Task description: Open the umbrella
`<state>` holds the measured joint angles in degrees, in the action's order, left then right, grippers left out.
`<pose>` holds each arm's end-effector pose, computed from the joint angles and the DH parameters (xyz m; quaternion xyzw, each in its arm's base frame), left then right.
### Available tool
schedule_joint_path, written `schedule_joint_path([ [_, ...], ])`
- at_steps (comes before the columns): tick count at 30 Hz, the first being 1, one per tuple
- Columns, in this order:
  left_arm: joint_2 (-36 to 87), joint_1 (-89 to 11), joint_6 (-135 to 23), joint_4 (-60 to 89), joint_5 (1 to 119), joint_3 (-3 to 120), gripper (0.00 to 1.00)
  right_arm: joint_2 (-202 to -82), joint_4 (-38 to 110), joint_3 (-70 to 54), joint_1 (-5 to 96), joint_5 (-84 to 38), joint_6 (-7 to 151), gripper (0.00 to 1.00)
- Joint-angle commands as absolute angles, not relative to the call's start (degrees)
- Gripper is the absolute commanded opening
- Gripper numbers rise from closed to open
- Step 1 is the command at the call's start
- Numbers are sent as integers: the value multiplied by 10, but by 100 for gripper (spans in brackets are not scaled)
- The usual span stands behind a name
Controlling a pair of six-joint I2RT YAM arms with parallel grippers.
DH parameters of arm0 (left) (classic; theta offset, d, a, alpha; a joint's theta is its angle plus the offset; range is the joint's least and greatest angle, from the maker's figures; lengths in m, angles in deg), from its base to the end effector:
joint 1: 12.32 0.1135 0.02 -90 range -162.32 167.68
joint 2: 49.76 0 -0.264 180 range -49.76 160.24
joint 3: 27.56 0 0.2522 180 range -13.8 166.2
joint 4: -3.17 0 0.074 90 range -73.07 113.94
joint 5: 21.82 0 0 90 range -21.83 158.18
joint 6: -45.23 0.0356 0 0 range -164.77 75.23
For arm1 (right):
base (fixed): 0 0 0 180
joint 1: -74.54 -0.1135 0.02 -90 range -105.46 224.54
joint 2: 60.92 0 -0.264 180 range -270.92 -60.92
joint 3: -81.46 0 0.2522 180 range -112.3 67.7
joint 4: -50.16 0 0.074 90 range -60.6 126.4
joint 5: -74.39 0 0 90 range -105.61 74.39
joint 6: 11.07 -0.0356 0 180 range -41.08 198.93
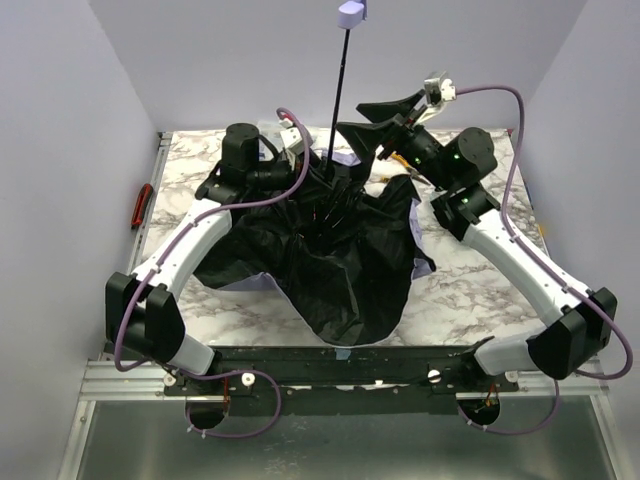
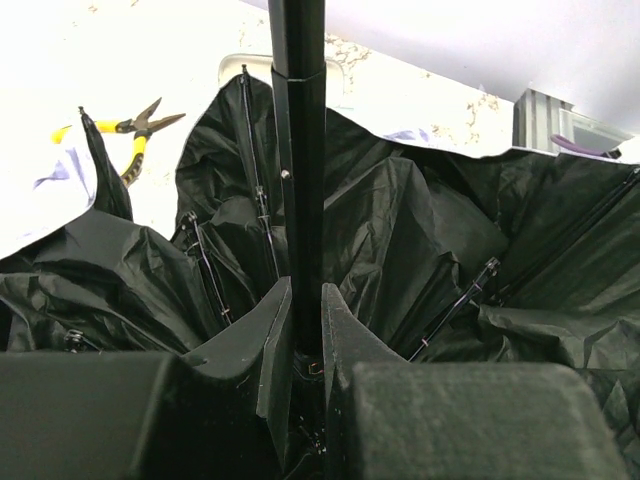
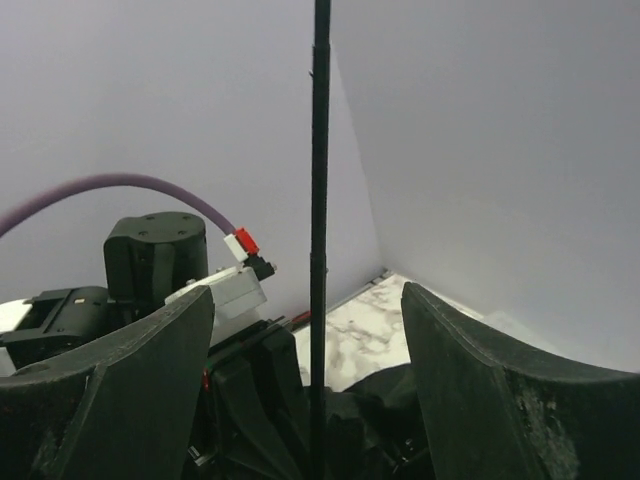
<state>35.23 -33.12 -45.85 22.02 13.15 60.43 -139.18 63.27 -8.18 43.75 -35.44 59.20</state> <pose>0.3071 -0.1479 0.3639 0.3956 0.6495 -0.4634 0.4550 0.2613 0.1697 0.4663 -0.1955 0.5165 0.4378 0.7095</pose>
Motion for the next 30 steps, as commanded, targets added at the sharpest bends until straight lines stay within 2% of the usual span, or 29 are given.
schedule_joint_path([
  [1, 329, -339, -433, 208, 81, 627, 0, -1426, 641, -102, 436, -396, 539, 79],
  [7, 317, -353, -368, 270, 75, 641, 0, -1460, 658, -127, 435, -444, 522, 70],
  [10, 313, -360, -334, 300, 72, 648, 0, -1470, 643, -134, 435, -447, 524, 63],
  [12, 309, -362, -311, 316, 71, 651, 0, -1472, 636, -136, 435, -446, 528, 44],
  [15, 307, -363, -303, 327, 71, 655, 0, -1474, 636, -144, 435, -453, 522, 8],
  [16, 307, -363, -301, 327, 73, 655, 0, -1474, 639, -146, 436, -454, 520, 2],
  [17, 307, -363, -301, 325, 80, 656, 3, -1472, 644, -148, 434, -456, 518, 1],
  [21, 315, -367, -309, 322, 113, 675, 34, -1470, 647, -161, 433, -458, 520, 1],
  [22, 320, -369, -309, 323, 122, 682, 38, -1469, 648, -163, 433, -462, 523, 1],
  [25, 330, -377, -309, 322, 143, 704, 40, -1469, 649, -166, 433, -465, 523, 0],
  [30, 354, -398, -304, 337, 157, 732, 39, -1467, 657, -159, 430, -465, 522, 1],
])
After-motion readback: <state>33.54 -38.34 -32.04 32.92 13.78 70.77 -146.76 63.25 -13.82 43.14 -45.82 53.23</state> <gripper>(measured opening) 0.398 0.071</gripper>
